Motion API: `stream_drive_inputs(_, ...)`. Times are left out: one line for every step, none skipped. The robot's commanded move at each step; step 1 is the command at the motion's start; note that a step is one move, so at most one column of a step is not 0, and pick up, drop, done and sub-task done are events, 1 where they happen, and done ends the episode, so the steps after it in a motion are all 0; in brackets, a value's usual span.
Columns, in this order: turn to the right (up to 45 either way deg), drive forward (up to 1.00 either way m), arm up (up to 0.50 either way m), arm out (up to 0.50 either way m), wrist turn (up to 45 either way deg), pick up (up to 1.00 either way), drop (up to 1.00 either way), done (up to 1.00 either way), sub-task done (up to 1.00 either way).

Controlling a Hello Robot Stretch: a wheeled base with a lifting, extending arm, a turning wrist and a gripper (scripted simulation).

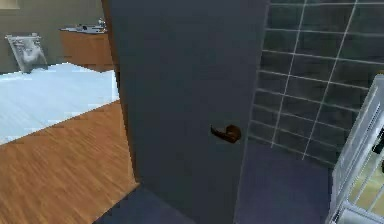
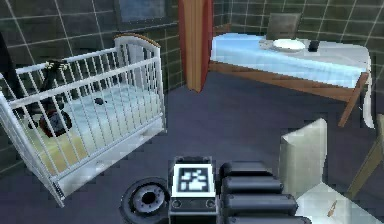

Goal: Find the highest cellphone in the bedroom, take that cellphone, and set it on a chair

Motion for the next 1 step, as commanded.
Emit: stream_drive_inputs(-36.0,0.00,0.00,0.00,0.0,0.00,0.00,0.00,0.00)
